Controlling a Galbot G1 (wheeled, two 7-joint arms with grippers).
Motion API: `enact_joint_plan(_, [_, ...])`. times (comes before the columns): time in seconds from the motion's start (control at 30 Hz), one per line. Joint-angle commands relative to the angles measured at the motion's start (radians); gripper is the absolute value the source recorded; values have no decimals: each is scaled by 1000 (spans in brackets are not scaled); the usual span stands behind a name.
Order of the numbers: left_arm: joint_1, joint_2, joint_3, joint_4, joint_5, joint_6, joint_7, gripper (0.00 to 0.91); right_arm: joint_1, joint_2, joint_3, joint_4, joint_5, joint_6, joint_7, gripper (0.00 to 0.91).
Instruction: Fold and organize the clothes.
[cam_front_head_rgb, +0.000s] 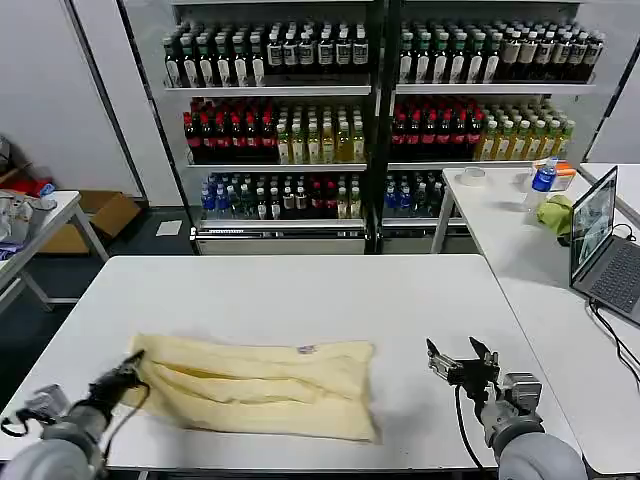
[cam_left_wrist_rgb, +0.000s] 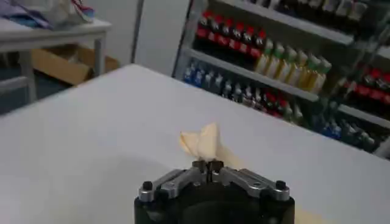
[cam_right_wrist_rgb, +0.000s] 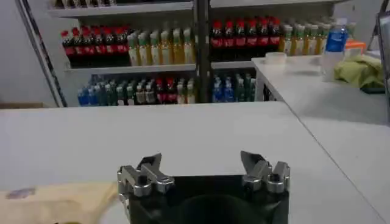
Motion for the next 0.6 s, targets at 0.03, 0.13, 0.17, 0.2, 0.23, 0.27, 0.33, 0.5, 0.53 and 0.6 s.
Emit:
enact_joint_plan(0.03, [-41, 143, -182, 65, -212, 28, 0, 20, 2, -10, 8, -4, 6, 8, -6, 907])
enact_joint_plan(0.13, [-42, 100, -163, -14, -356, 58, -48, 20, -1, -9, 7, -2, -12, 27, -26, 907])
enact_joint_plan(0.17, [-43, 90, -153, -59, -393, 67, -59, 20, -1, -9, 4, -2, -20, 37, -35, 907])
enact_joint_plan(0.2, [-42, 63, -134, -85, -429, 71, -65, 20, 0, -9, 2, -2, -22, 40, -37, 907])
enact_joint_plan(0.23, [-40, 36, -101, -129, -469, 68, -70, 20, 1, -10, -2, -2, -25, 43, -41, 907])
enact_joint_plan(0.27, [-39, 22, -79, -152, -482, 67, -72, 20, 2, -10, -5, -3, -27, 44, -41, 907])
enact_joint_plan(0.33, [-30, -18, -22, -191, -505, 64, -74, 20, 4, -14, -15, -3, -41, 49, -50, 907])
enact_joint_plan(0.5, [-31, -76, 91, -221, -530, 52, -76, 20, 1, -18, -19, 2, -45, 54, -52, 907])
enact_joint_plan(0.53, [-44, -86, 123, -223, -529, 47, -78, 20, -1, -20, -18, 3, -46, 55, -52, 907])
enact_joint_plan(0.6, [-59, -97, 158, -222, -527, 43, -83, 20, -4, -22, -17, 2, -48, 57, -52, 907])
